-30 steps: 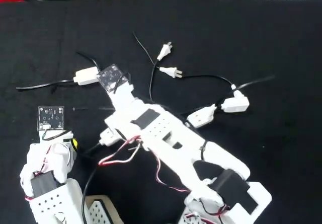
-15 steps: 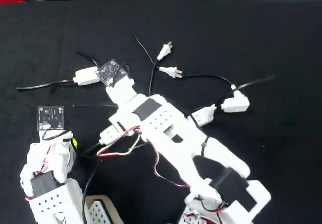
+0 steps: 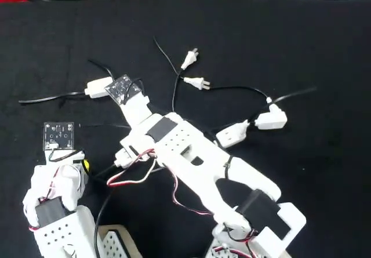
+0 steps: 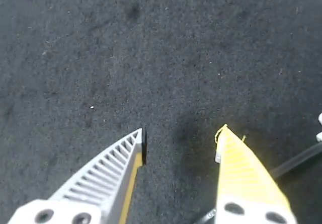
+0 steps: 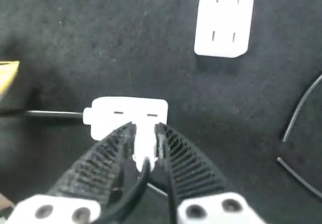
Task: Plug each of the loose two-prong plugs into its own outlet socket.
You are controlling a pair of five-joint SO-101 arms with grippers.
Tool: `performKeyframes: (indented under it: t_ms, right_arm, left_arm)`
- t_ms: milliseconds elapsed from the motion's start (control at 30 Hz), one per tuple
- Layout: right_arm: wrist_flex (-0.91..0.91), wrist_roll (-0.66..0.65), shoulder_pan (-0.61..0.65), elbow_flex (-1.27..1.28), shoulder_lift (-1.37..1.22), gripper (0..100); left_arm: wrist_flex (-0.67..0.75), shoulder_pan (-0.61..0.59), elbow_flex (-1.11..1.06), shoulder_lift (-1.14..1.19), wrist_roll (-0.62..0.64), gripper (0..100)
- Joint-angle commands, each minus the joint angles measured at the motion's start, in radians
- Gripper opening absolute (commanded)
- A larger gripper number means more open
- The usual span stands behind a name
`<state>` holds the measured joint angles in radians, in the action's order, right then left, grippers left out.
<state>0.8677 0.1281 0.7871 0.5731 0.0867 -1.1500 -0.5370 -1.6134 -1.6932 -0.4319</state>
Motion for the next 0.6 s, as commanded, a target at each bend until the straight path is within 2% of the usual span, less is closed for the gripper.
performKeyframes:
  t_ms: [0, 100, 267, 567]
  right_arm:
    - [-0.052, 0.012, 0.009, -0.001, -0.005, 1.1]
    - [-0.115, 0.012, -0.011, 0.035, -0.002, 1.1]
    - [-0.123, 0.012, -0.032, 0.041, -0.002, 1.1]
    - [-0.048, 0.087, -0.031, 0.038, 0.002, 1.1]
  left_arm:
    - [0.018, -0.008, 0.005, -0.006, -0.006, 23]
    - [0.018, -0.008, 0.005, -0.006, -0.006, 23]
    - [0.018, -0.008, 0.005, -0.006, -0.006, 23]
    - [0.018, -0.008, 0.005, -0.006, -0.006, 23]
